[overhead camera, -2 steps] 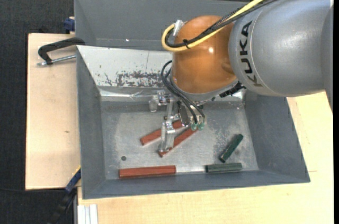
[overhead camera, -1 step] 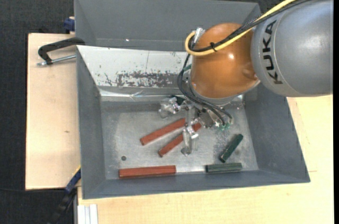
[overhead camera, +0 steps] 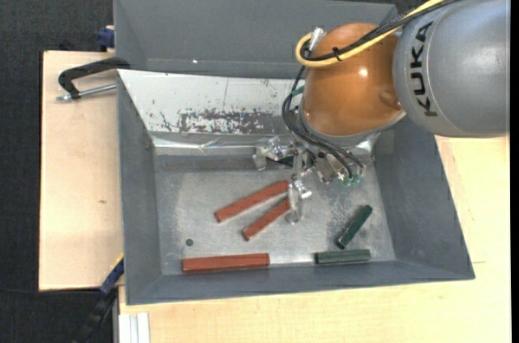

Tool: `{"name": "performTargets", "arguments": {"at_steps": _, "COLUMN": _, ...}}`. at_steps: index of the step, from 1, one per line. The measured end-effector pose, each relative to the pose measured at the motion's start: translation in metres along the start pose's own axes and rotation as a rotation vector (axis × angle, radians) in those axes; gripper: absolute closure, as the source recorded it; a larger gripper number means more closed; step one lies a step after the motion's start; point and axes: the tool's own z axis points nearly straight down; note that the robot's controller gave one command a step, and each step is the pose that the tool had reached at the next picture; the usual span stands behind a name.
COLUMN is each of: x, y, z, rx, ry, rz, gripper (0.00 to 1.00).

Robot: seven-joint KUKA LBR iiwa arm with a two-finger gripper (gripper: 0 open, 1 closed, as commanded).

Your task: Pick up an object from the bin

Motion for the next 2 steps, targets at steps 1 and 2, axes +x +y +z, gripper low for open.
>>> {"name": "performTargets", "arguments": {"at_steps": 1, "x": 0.003, "y": 0.001, "z": 0.075, "rx": 0.001, "ry": 0.000, "rz": -0.133, "gripper": 0.00}}
{"name": "performTargets", "arguments": {"at_steps": 2, "x": -0.007, "y": 0.000, "z": 0.089, "rx": 0.000, "ry": -0.001, "rz": -0.314, "gripper": 1.00}}
